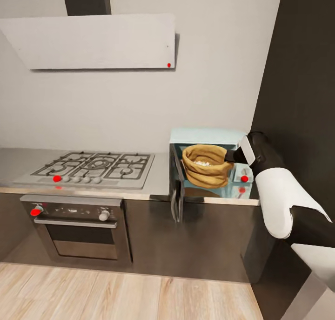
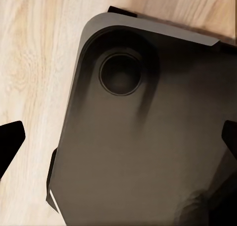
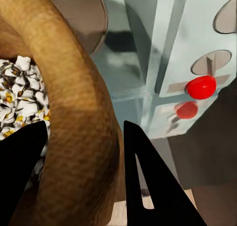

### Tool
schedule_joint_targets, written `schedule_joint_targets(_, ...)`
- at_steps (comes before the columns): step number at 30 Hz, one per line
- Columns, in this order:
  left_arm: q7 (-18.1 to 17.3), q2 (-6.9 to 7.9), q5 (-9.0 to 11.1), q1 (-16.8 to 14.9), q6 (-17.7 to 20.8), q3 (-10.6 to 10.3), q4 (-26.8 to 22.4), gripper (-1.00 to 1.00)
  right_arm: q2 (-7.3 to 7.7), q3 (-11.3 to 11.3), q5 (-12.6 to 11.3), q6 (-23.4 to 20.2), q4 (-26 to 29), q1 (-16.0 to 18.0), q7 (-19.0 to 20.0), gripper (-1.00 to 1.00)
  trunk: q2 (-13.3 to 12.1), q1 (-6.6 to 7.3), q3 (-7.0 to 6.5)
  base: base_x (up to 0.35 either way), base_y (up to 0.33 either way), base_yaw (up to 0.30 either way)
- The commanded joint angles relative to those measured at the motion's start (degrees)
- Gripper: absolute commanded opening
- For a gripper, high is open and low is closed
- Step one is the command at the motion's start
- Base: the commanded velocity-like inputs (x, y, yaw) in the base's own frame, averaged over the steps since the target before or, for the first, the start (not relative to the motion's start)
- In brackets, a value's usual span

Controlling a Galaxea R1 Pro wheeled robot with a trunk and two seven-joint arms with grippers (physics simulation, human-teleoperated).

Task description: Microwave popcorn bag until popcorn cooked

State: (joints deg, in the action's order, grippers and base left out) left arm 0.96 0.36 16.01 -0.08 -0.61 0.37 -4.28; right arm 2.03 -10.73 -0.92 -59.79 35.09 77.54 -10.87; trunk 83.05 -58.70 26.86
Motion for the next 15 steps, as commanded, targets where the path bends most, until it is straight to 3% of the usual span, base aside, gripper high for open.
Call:
schedule_joint_targets(1, 0.1, -0.01, 0.2, 0.0, -0.1, 0.0, 0.0, 1.00, -0.01, -0.2, -0.6, -0.2, 0.8, 0.1, -0.2, -1.00, 0.0, -0.02, 0.05, 0.102, 0.000, 0.000)
schedule_joint_targets(15, 0.1, -0.01, 0.2, 0.0, -0.1, 0.1, 0.0, 1.00, 0.25, -0.1, -0.6, -0.2, -1.8, 0.1, -0.2, -1.00, 0.0, -0.02, 0.05, 0.010, 0.000, 0.000)
